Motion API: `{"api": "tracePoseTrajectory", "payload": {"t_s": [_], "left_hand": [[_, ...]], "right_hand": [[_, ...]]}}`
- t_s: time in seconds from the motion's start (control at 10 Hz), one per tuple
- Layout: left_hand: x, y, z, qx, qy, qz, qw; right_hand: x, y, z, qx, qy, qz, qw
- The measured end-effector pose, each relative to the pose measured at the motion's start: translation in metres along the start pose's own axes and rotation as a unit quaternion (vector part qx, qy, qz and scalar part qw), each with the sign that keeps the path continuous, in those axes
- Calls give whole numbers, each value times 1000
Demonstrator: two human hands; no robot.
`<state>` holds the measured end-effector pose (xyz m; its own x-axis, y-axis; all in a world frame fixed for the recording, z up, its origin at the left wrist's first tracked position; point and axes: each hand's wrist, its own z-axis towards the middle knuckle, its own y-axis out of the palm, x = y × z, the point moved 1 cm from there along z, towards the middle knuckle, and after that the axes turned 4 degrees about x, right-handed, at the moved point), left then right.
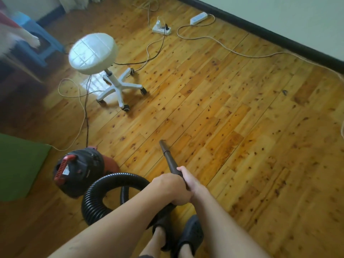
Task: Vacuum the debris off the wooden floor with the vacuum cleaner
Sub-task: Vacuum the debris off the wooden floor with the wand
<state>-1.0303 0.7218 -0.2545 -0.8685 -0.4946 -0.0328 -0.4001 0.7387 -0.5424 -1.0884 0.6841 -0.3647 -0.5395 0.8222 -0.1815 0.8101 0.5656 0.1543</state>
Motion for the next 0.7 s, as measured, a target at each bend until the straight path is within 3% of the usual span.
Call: {"api": "tracePoseTrajectory", "payload": {"t_s": [0.1,0.2,0.4,0.7], "left_hand": [[25,-11,1,-34,40,54,997],[56,-11,2,-61,63,22,996],[121,-11,2,-52,134,51,988],[188,-10,4,-72,235,116,962]], "right_hand": [[-1,-26,-4,11,-14,58,998],[9,-58,-11,29,-1,103,994],[24,-127,-37,78,15,217,973],[51,-192,-59,133,-35,448,883]]}}
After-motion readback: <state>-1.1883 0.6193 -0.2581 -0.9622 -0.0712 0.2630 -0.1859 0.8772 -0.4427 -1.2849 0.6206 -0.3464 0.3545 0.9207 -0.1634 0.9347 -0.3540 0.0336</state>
